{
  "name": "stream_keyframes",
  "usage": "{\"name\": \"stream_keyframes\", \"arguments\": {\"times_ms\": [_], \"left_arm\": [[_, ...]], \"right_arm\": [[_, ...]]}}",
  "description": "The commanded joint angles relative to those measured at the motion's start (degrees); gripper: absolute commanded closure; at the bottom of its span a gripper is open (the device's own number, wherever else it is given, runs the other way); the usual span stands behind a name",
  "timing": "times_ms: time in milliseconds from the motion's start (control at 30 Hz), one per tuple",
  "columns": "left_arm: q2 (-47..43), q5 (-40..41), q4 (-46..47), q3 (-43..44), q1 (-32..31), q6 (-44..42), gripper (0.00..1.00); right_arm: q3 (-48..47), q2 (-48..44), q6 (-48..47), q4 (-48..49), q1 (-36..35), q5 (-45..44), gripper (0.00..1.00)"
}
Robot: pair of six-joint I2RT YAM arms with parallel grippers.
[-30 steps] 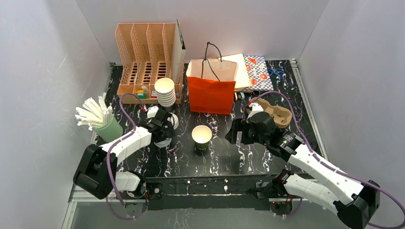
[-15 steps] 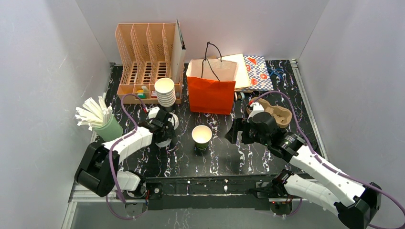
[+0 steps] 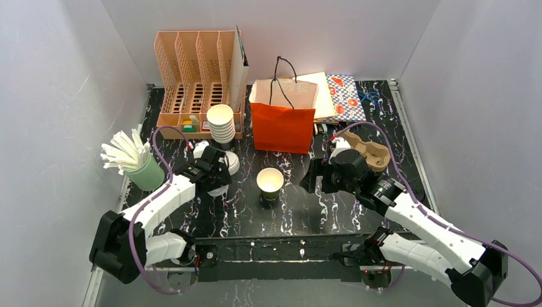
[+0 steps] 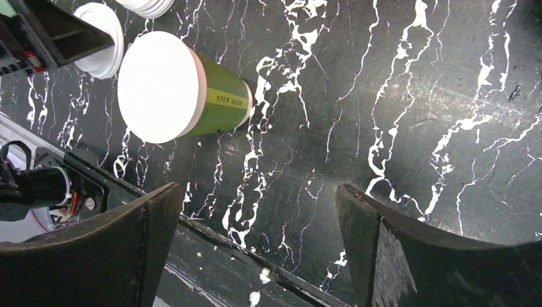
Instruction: Pack the takeout coffee
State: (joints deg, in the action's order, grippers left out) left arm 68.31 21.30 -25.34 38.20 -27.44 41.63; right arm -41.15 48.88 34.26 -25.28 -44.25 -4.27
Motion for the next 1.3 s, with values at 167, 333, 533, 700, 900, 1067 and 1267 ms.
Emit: {"name": "stream_keyframes", "arguments": {"times_ms": [167,333,533,700,900,1067,1267], "left_arm": [[-9.07,-12.68,-6.7,4.69,0.38,-0.83,0.32],[-11.38,-21.24,-7.63,9.92,0.29,-2.26,0.32],[-11.73,-28.56,-6.03,13.67,0.28,-2.0,0.36],[-7.61,-31.75,-2.48,14.02,-2.77,-1.15,0.4],[-2.84,-25.33,-0.53,16.58,-12.53,-0.37,0.4],[0.94,-19.4,-0.74,18.71,-16.68,-0.73,0.41],[3.83,-11.69,-3.96,22.58,-21.1,-2.7,0.41]], "right_arm": [[0.48,2.19,-0.16,3.8,0.2,2.22,0.02],[-0.11,3.8,-0.03,3.83,0.17,3.29,0.02],[0.26,4.2,0.28,4.85,0.22,3.92,0.02],[-0.87,5.08,0.53,4.85,0.17,4.71,0.02],[-1.31,5.46,0.63,4.67,0.13,5.44,0.02],[-1.22,5.36,0.63,4.58,0.18,5.03,0.02],[-1.03,5.71,0.59,4.63,0.14,4.94,0.02]]}}
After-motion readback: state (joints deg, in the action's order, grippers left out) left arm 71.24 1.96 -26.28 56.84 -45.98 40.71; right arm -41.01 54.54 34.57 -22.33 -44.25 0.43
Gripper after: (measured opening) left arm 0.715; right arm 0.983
